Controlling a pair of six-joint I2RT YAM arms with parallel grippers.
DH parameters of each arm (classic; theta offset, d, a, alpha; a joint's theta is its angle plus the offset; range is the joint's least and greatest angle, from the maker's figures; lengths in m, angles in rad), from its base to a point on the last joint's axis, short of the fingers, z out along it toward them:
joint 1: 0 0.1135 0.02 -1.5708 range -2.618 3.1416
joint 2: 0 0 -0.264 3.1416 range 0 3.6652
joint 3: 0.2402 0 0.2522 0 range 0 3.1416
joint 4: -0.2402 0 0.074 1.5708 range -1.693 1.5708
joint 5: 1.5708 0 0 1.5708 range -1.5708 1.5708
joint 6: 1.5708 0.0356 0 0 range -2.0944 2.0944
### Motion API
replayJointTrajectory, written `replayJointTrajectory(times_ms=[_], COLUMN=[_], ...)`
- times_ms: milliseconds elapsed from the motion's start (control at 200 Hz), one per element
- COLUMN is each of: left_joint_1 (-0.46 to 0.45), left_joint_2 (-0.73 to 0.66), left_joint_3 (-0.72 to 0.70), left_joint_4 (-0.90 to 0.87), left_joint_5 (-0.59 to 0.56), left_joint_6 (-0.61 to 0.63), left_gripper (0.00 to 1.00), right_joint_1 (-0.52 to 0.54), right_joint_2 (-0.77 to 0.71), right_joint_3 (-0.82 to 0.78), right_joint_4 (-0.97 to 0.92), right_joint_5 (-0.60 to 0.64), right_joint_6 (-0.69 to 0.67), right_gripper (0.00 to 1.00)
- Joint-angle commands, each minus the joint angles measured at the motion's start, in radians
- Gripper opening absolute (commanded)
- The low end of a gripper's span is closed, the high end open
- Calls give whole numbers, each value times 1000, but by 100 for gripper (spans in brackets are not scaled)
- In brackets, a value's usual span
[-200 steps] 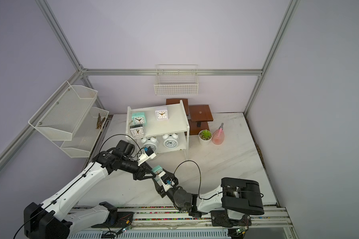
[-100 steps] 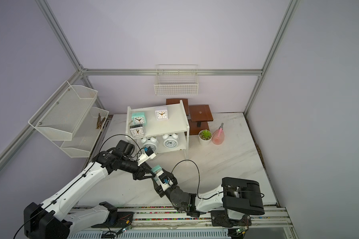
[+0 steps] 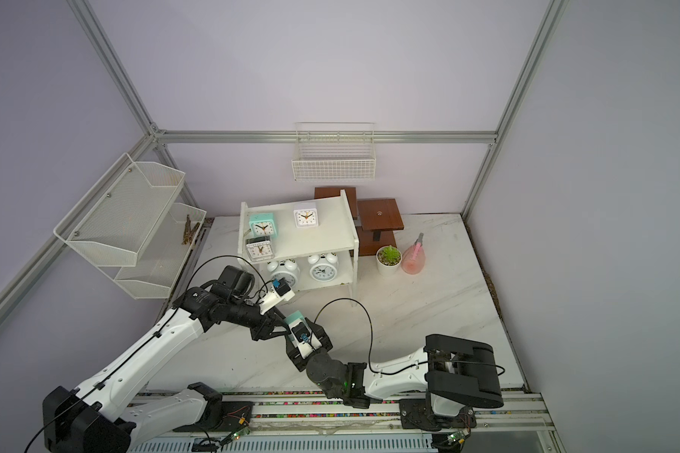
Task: Place the alarm clocks on the shelf by style
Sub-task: Pick up the alarm from the center of the board, then place the alarm on the shelf.
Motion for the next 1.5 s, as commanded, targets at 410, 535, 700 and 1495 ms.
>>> replayJointTrajectory(times_ms=[410,535,700,1495], left_joint_1=[-48,-48,-49,-54], left_joint_2=[-27,-33,-61,-208], left_joint_3=[-1,-2,-9,-77], left_joint_4=[41,41,51,109], left_joint_5=[38,36,16,-9], left_joint_6=[14,12,12,73], left_gripper=[6,40,74,88], right_joint_1=[-13,-14,-15,-127], right_joint_2=[-56,-75,-145,-433], right_joint_3=[111,103,72,423], right_joint_4=[-247,-256,-296,-732], right_joint_5=[-19,-13,26,77], right_joint_6=[86,86,94,29], right_gripper=[47,45,45,43])
